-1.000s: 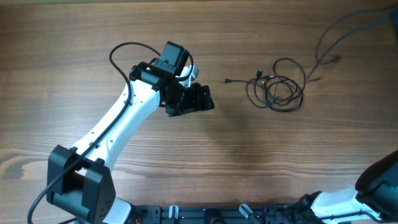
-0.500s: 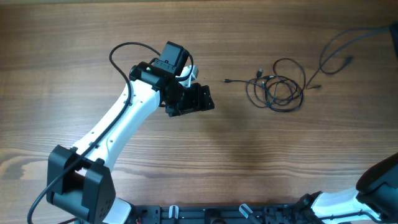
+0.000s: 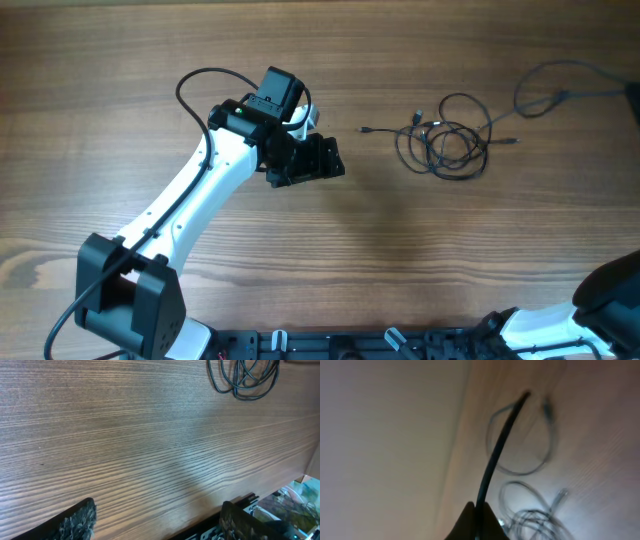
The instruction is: Untangle cables
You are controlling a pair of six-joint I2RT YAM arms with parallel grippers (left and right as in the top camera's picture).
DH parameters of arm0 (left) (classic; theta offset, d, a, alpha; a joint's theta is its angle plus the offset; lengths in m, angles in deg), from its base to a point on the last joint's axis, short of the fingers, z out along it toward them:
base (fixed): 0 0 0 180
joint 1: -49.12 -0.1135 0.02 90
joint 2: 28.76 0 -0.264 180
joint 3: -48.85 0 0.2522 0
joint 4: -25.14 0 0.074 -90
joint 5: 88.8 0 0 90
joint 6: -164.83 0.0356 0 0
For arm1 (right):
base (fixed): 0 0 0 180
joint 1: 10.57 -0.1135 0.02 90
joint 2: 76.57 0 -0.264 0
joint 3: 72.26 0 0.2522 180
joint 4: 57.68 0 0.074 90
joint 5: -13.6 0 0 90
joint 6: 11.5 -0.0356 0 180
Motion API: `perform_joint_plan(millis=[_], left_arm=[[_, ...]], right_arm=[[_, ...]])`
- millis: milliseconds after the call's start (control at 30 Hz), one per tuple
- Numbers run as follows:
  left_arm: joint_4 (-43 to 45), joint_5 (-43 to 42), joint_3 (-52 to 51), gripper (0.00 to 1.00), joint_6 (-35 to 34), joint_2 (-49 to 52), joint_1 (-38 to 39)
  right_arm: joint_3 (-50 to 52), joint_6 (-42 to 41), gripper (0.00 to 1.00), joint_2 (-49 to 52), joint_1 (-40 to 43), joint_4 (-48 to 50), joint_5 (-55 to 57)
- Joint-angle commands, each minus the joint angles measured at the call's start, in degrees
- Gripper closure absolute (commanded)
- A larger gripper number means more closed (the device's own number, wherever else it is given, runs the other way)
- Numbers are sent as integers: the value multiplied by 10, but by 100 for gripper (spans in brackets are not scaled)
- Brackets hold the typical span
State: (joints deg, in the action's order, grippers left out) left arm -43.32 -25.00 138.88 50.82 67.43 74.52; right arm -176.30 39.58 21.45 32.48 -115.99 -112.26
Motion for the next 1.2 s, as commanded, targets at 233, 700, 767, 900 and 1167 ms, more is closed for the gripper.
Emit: perform_joint_plan(millis=[233,700,767,900,1167], left_arm=[[0,4,6,19,14,0,0],[0,3,6,18,13,0,0],[0,3,6,18,13,0,0],[0,3,6,18,13,0,0],[0,3,6,19,13,0,0]], right_arm=[[-121,-52,95,-10,0,-274,521],[-224,-67,96,-15,11,-265,497],[-273,-66,96,-15,12,-261,480],[-346,-57,95,-15,12,-244,463],[-375,31,95,-5,2,-245,445]])
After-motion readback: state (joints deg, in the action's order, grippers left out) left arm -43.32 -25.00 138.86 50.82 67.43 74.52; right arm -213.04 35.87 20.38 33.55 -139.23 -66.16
